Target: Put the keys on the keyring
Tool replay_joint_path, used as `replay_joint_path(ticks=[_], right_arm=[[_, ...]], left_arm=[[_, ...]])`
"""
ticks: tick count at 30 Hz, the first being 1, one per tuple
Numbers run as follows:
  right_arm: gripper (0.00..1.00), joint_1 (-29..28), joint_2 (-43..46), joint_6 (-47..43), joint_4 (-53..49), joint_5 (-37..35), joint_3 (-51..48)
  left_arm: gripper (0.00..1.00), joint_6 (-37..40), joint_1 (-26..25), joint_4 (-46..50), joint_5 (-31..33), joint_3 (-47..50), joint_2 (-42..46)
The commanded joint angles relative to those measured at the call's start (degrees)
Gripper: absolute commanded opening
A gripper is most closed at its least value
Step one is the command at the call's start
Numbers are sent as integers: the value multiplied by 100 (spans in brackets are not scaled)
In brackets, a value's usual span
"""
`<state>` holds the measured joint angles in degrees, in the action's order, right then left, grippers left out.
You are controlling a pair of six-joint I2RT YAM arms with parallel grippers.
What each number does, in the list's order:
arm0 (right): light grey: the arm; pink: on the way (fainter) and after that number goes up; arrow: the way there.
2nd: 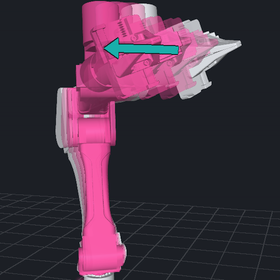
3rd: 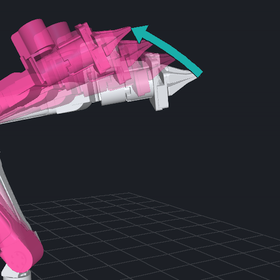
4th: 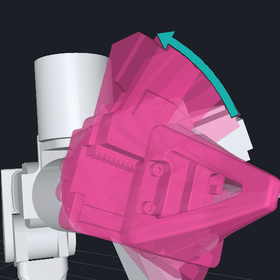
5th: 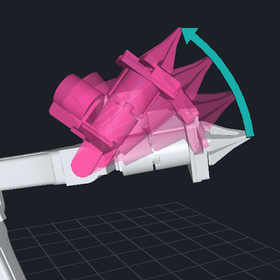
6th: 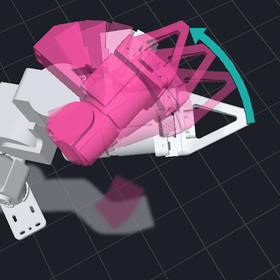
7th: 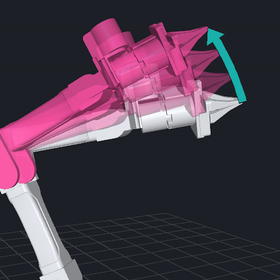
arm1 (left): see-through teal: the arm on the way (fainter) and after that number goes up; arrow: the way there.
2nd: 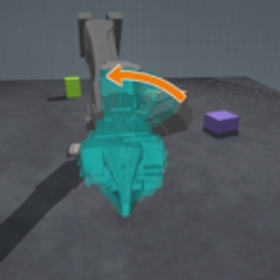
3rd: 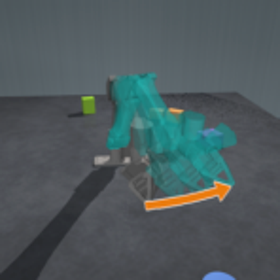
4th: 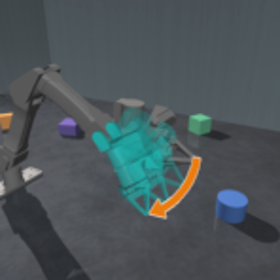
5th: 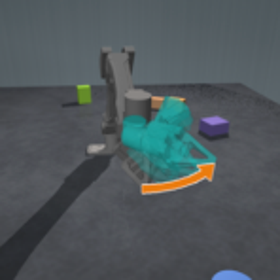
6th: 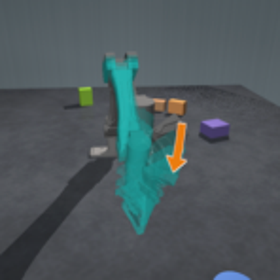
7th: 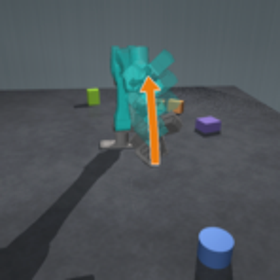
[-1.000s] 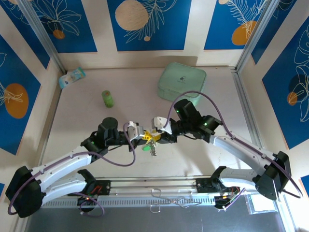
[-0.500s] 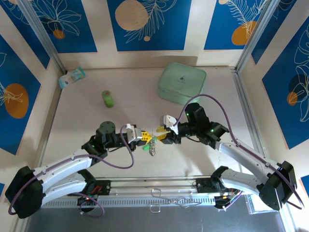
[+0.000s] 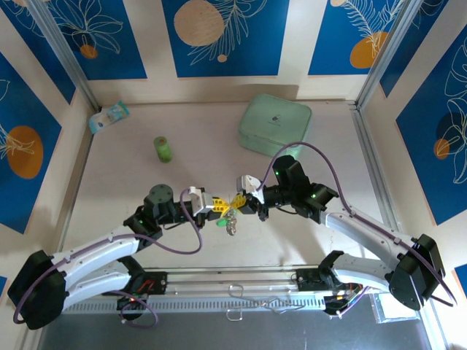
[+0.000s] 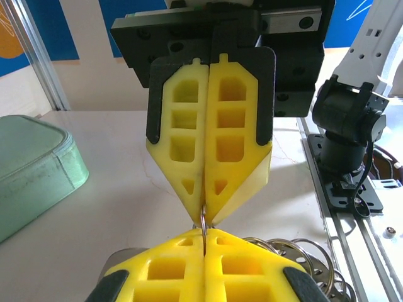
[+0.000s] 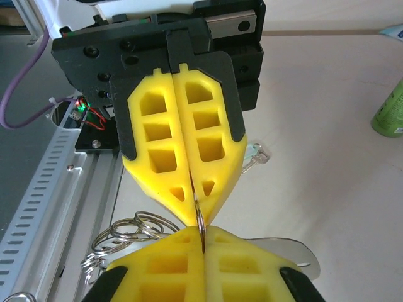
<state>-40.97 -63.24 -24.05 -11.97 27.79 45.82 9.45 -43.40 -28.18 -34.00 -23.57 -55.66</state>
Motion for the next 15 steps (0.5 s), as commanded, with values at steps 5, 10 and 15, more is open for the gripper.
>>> replay_joint_path(ticks=[5,10,15], right_arm=[[0,-255,-118,-766,-1213,-598,700],[0,-493,-370,-1177,-1899,-1098,1183],[0,-705,-511,-1295,-2029,-1199,1429]], left_arm=[[32,390,-35,1221,121,-523,125],[16,874,-36,2082,168,-900,57],[2,1022,-36,2379,61,-1136,-67]])
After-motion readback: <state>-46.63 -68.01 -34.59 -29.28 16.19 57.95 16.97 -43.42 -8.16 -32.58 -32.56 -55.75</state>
